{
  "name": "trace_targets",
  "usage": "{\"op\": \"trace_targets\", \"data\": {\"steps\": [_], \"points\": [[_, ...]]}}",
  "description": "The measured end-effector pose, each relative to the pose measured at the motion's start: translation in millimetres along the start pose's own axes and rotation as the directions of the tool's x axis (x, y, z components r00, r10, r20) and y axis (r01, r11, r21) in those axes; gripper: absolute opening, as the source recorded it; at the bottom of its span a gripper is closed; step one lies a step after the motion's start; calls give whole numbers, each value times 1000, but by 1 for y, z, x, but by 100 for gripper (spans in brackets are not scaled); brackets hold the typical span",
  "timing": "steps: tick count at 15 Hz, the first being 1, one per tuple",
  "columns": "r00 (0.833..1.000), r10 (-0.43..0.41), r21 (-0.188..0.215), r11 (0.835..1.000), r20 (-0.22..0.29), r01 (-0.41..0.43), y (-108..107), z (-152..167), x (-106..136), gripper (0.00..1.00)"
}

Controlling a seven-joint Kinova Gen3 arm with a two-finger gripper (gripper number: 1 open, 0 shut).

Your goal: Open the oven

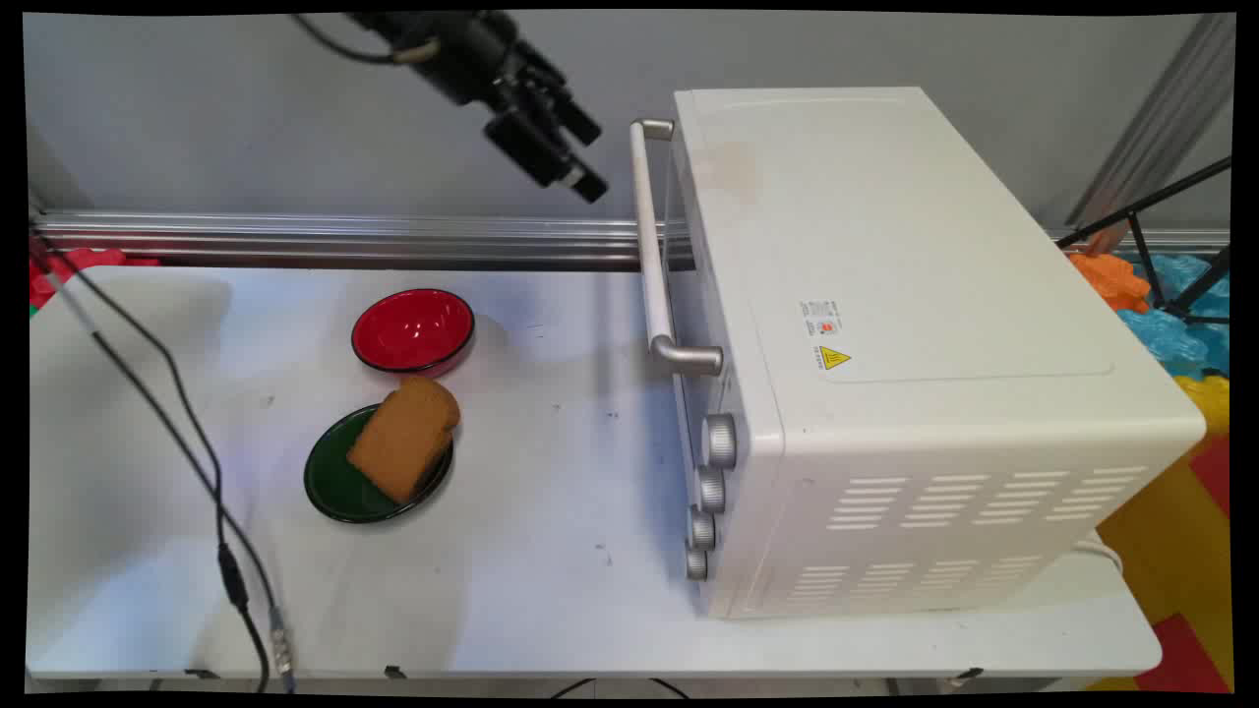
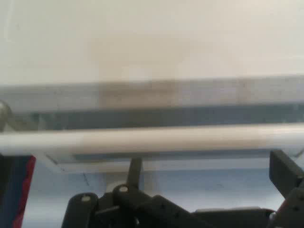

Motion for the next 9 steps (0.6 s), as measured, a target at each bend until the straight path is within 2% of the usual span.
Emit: {"op": "trace_targets", "data": {"steps": [4, 7, 8, 9], "points": [[999, 0, 9, 1000, 42, -1, -6, 11, 38, 100], [997, -10, 0, 1000, 80, 10, -6, 16, 54, 100], [996, -12, -5, 1000, 91, 12, -6, 17, 57, 0], [995, -14, -11, 1000, 100, 15, -6, 18, 60, 0]]}}
